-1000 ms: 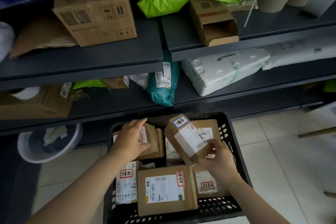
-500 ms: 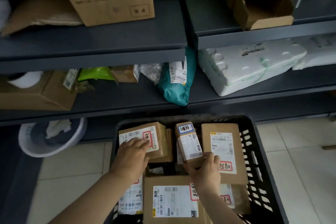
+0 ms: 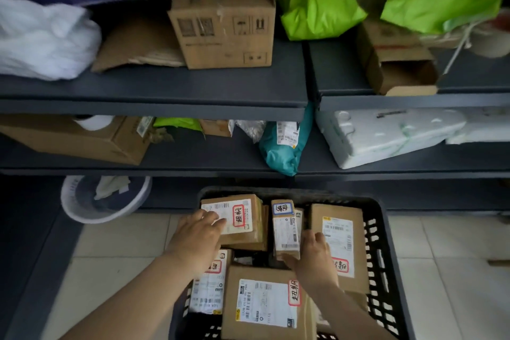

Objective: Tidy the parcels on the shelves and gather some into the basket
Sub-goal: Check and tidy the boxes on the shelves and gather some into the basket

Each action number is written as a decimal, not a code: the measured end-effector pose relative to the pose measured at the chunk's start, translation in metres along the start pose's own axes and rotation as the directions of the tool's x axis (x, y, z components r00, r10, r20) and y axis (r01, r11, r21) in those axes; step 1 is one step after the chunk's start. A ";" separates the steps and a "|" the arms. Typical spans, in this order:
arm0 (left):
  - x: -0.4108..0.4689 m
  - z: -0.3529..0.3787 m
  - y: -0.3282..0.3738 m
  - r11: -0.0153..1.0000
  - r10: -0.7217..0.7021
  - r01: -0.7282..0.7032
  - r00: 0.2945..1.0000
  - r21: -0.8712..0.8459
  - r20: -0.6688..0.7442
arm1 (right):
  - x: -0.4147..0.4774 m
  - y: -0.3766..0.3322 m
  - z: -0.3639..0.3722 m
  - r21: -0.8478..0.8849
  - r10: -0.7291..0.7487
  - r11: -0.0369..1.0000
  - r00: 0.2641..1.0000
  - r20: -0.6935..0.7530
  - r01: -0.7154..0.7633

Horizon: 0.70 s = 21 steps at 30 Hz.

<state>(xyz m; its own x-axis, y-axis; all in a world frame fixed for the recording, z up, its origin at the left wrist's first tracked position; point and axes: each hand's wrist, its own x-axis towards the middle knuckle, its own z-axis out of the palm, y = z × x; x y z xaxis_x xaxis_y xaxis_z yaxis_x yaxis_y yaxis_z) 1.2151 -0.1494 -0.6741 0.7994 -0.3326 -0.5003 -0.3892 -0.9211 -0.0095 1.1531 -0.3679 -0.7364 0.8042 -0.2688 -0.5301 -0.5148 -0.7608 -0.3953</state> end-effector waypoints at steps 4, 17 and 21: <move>-0.043 -0.041 -0.004 0.995 -0.099 0.098 0.993 -0.010 -0.066 | -0.025 -0.038 -0.041 -0.129 -0.182 0.974 0.983 0.039 0.185; -0.357 -0.140 -0.099 0.736 -0.654 0.668 0.659 -0.110 -0.371 | -0.208 -0.276 -0.133 -0.439 -0.834 0.393 0.514 0.200 0.808; -0.491 -0.135 -0.121 0.554 -0.788 0.816 0.449 -0.165 -0.422 | -0.307 -0.352 -0.114 -0.419 -0.926 0.151 0.277 0.257 0.895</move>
<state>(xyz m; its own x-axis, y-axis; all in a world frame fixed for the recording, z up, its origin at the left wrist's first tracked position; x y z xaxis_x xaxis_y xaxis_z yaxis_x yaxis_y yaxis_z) 0.9321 0.0980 -0.3104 0.8585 0.4909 0.1479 0.5126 -0.8149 -0.2706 1.1218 -0.0848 -0.3488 0.6226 0.7821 0.0262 0.7668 -0.6032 -0.2195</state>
